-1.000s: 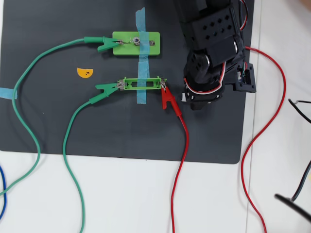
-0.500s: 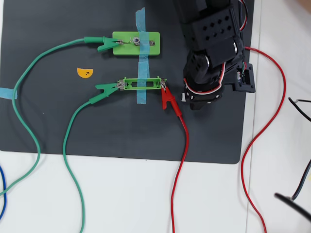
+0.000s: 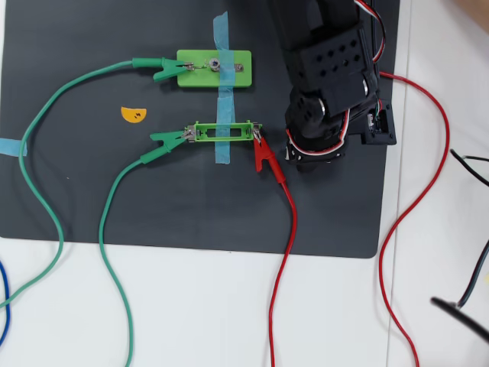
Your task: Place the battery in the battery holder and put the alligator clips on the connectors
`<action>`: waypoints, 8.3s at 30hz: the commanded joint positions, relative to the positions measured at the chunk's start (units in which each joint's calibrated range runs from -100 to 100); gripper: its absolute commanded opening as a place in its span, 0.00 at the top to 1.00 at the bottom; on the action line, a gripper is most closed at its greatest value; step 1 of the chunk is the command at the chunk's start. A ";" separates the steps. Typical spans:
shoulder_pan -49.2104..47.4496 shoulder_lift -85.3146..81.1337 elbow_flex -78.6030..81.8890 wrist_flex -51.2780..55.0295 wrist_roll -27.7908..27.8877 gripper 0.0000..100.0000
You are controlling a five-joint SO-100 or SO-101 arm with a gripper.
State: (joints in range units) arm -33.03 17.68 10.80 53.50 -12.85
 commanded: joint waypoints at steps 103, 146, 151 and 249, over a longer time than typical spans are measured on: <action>23.80 -31.34 19.56 6.54 6.93 0.99; 26.22 -23.93 19.29 -0.60 9.54 0.99; 26.22 -20.70 18.77 -0.77 9.54 0.99; 24.50 -30.57 18.94 6.62 13.03 0.99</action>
State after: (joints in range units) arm -9.07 -13.57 30.79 60.88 -0.03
